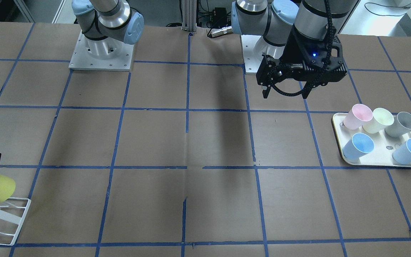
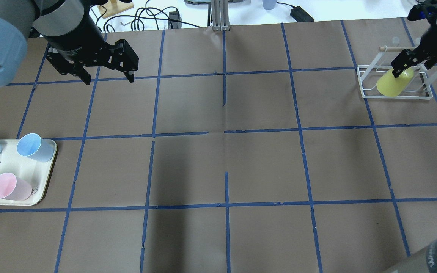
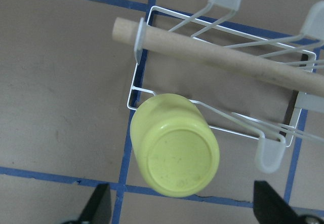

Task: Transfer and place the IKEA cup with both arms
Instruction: 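Move the right gripper to the yellow cup on the wire rack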

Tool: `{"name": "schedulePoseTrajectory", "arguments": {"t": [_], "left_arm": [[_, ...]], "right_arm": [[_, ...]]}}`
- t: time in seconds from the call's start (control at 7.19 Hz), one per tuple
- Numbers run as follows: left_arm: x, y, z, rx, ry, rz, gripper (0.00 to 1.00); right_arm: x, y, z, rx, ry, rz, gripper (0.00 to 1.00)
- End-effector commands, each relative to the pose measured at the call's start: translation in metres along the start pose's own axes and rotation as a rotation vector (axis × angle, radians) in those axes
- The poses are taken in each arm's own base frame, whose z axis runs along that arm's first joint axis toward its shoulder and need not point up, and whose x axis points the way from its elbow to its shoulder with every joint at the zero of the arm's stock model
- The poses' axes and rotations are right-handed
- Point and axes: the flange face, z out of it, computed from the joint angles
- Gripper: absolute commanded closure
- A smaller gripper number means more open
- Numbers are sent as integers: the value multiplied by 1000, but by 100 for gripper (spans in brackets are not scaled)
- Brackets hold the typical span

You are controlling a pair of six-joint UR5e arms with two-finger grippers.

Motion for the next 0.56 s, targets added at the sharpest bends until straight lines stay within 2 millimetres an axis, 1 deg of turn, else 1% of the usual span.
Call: {"name": "schedulePoseTrajectory", "arguments": {"t": [0.0, 0.14, 0.28, 0.42], "left_arm": [[0, 0, 0, 0, 2, -1, 0], [0, 0, 0, 0, 2, -1, 0], [1, 0, 1, 0, 2, 1, 0], [1, 0, 1, 0, 2, 1, 0]], "right_arm": [[0, -2, 10, 1, -11, 8, 0], [3, -7, 24, -16, -21, 4, 0], [3, -6, 34, -29, -19, 8, 2], [3, -7, 35, -28, -20, 4, 4]]}}
